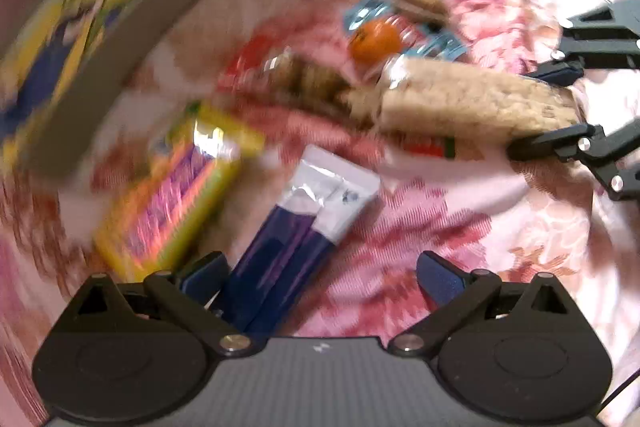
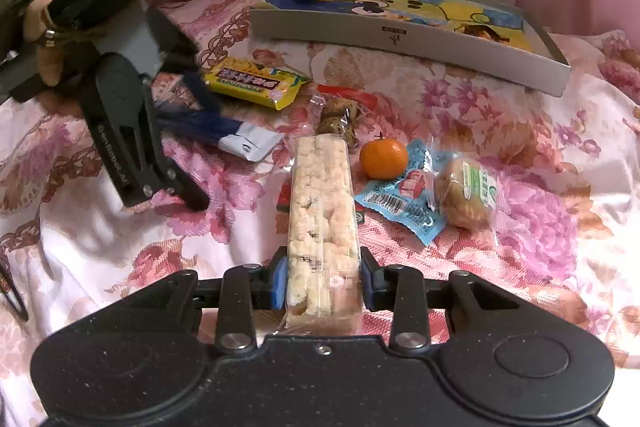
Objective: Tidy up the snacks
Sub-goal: 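Grasp the white rice-cracker bar with the right gripper while the left gripper approaches the blue tube pack, then lift the rice-cracker bar with the right gripper while the left gripper grasps the blue tube pack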
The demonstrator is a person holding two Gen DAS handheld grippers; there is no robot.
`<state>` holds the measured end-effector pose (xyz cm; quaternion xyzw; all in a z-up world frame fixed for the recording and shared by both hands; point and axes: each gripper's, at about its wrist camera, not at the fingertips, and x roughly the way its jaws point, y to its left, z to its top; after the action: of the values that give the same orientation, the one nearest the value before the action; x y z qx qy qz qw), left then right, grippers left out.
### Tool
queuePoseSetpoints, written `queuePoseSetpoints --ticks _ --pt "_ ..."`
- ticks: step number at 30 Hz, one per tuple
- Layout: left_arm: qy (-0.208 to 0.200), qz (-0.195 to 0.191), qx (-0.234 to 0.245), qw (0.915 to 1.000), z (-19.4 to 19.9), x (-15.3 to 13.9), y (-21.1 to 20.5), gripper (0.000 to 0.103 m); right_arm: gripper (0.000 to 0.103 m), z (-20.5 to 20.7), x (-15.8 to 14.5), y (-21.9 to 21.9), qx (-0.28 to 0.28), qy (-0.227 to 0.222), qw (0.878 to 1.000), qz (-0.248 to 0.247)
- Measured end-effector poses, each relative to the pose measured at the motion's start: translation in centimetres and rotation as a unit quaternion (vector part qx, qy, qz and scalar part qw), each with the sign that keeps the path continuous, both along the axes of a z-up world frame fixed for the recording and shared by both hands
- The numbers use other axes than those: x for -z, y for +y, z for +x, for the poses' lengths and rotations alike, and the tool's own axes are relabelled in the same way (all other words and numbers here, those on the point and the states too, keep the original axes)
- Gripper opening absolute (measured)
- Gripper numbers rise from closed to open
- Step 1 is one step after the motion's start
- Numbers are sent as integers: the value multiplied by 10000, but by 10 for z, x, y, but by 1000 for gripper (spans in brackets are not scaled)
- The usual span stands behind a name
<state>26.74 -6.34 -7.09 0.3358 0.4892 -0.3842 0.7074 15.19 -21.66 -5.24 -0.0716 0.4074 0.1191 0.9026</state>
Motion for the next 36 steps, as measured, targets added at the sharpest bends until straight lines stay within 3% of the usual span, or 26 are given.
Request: queuePoseSetpoints --ticks 4,9,12,15,17,21,22,26,31,36 --pt "425 -56 -781 9960 -3 1 12 102 37 0 -1 -2 29 22 9999 117" --pt "814 11 -1224 9891 -27 0 17 99 38 -3 -7 -9 71 -26 9991 407" --pt "880 -14 -1405 9862 -46 -4 12 94 38 -4 -8 -11 95 -27 9989 455" --pt "1020 -299 -1840 9772 -61 -7 13 82 39 -5 -8 -12 116 -36 9986 507" --pt "963 -525 -2226 9687 -70 -8 15 79 39 -6 -9 -13 129 -83 9984 545" --pt "666 -907 -3159 9421 -95 -6 26 74 39 -6 -9 -15 190 -158 9975 659" --pt "472 -917 -3258 9398 -101 -6 27 68 39 -6 -9 -15 209 -170 9973 683" --pt "-48 -954 -3440 9341 -126 -7 29 61 39 -6 -7 -15 239 -214 9972 675" --pt "-338 -1239 -3686 9207 -128 -18 36 53 40 -8 -4 -14 249 -256 9972 657" --pt "-441 -1292 -3730 9177 -117 -14 29 44 45 -5 3 -9 213 -254 9977 588"
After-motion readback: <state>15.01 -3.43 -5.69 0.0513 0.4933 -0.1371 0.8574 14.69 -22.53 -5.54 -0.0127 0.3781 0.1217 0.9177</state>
